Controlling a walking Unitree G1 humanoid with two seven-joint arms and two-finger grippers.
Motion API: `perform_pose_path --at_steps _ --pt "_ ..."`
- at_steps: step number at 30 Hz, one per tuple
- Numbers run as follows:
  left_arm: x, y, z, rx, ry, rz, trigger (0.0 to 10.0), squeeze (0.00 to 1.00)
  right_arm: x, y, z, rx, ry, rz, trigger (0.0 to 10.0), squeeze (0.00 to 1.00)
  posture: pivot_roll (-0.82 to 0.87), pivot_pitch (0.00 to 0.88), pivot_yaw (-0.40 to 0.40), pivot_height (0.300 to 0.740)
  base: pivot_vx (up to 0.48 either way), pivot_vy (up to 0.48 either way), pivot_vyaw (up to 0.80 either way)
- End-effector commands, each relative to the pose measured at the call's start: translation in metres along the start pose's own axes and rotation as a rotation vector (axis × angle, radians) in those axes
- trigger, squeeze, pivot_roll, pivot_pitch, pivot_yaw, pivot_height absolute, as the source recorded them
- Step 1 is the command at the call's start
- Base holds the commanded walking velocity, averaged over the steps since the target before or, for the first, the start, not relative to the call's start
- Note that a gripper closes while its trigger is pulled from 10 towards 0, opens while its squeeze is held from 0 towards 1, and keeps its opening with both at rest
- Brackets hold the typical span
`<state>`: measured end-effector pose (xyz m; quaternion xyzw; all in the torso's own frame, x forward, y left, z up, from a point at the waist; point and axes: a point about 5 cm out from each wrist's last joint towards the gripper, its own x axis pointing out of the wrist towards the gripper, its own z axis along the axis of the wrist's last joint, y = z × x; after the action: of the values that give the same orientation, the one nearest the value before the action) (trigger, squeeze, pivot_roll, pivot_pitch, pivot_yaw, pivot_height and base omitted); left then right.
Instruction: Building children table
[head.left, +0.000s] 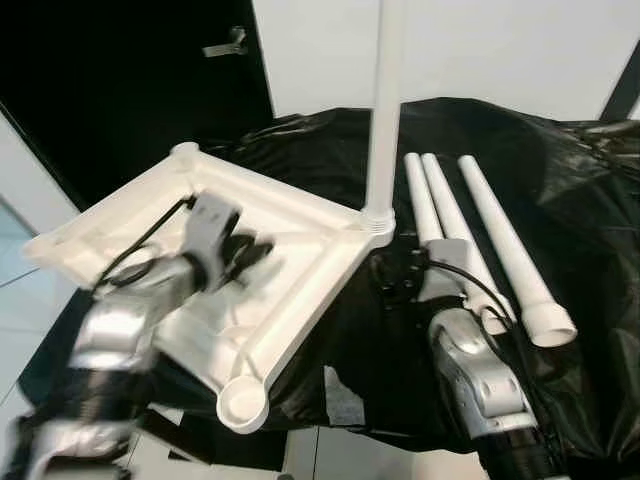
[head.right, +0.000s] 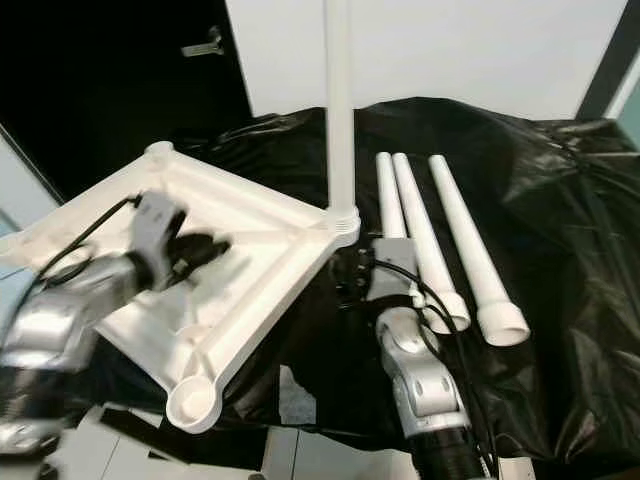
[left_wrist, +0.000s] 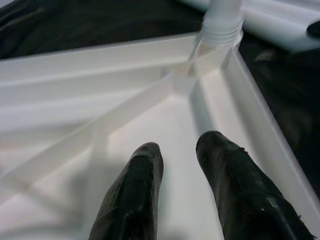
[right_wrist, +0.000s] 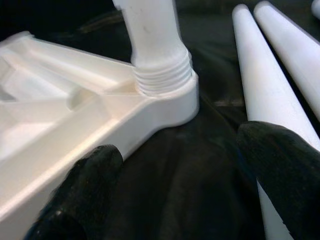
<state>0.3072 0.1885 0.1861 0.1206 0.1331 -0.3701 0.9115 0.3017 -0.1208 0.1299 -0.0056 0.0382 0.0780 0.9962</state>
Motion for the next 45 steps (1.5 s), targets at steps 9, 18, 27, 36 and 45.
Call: perform_pose_path --at_steps 9,18,27,36,45 --pt "-0.039 -0.004 -0.01 0.058 0.122 -0.256 10.0 0.0 0.016 0.002 0.005 0.032 0.065 0.051 10.0 0.0 0.1 0.0 0.041 0.74 0.0 0.0 0.0" --pt "-0.064 -0.025 -0.044 0.111 0.359 -0.442 10.0 0.0 0.038 -0.001 0.012 0.013 0.153 0.094 10.0 0.0 0.11 0.0 0.024 0.74 0.0 0.0 0.0" --pt "-0.048 -0.032 -0.066 0.184 0.447 -0.388 10.0 0.0 0.048 0.003 0.012 0.011 0.189 0.148 10.0 0.0 0.11 0.0 0.017 0.74 0.0 0.0 0.0" --pt "-0.038 -0.049 -0.068 0.199 0.436 -0.443 10.0 0.0 0.055 0.009 0.006 0.029 0.219 0.201 10.0 0.0 0.11 0.0 0.026 0.74 0.0 0.0 0.0" --pt "-0.017 -0.094 -0.049 0.164 0.289 -0.587 10.0 0.0 0.067 0.011 -0.002 0.03 0.253 0.249 10.0 0.0 0.12 0.0 0.036 0.74 0.0 0.0 0.0"
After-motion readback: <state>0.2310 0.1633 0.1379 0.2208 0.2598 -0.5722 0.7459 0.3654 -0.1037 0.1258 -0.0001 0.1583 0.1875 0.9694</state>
